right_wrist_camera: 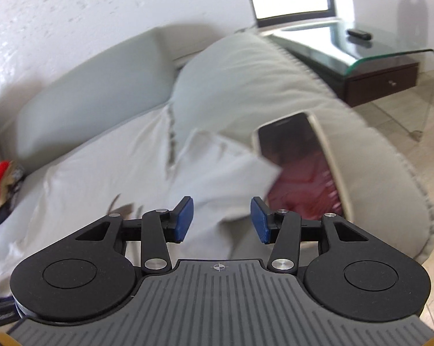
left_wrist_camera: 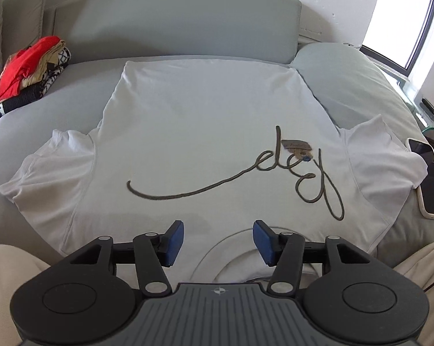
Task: Fold clothes
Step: 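Grasp the sleeve nearest the right gripper and fold it onto the shirt body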
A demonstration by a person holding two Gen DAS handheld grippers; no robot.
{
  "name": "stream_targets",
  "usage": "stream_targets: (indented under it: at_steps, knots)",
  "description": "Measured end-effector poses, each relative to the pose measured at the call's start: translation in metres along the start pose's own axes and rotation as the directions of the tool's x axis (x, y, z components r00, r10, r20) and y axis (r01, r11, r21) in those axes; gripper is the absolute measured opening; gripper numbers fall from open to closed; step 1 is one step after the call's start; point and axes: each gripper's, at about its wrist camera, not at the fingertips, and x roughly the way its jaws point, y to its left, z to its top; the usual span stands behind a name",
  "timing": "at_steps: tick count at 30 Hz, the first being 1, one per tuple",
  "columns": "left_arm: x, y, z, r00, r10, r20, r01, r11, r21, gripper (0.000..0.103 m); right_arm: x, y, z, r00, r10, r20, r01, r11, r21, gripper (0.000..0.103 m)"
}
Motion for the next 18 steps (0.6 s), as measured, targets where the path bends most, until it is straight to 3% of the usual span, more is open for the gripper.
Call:
stream_targets:
  at_steps: [3,10,16,18]
  knots:
    - [0.002,-0.004,-0.003,1.000,0.001,-0.001,-0.001,1.000,0.028,0.058,0.014,-0.015,0.011,0.999,-0.045,0.005,0.045,0.999,-0.006,0.050]
    - [0.010,-0.003,-0.011,0.999,0.003,-0.040,-0.002,1.000,0.024,0.058,0.040,-0.017,0.014,0.998,-0.050,-0.045,0.045,0.994,-0.099,0.047]
    - [0.011,-0.002,-0.011,0.999,0.003,-0.042,-0.002,1.000,0.022,0.058,0.046,-0.011,0.012,0.998,-0.054,-0.045,0.048,0.990,-0.134,0.030]
    - [0.011,-0.001,-0.011,0.999,-0.001,-0.041,0.002,1.000,0.018,0.058,0.047,-0.009,0.011,0.997,-0.050,-0.051,0.043,0.989,-0.143,0.010]
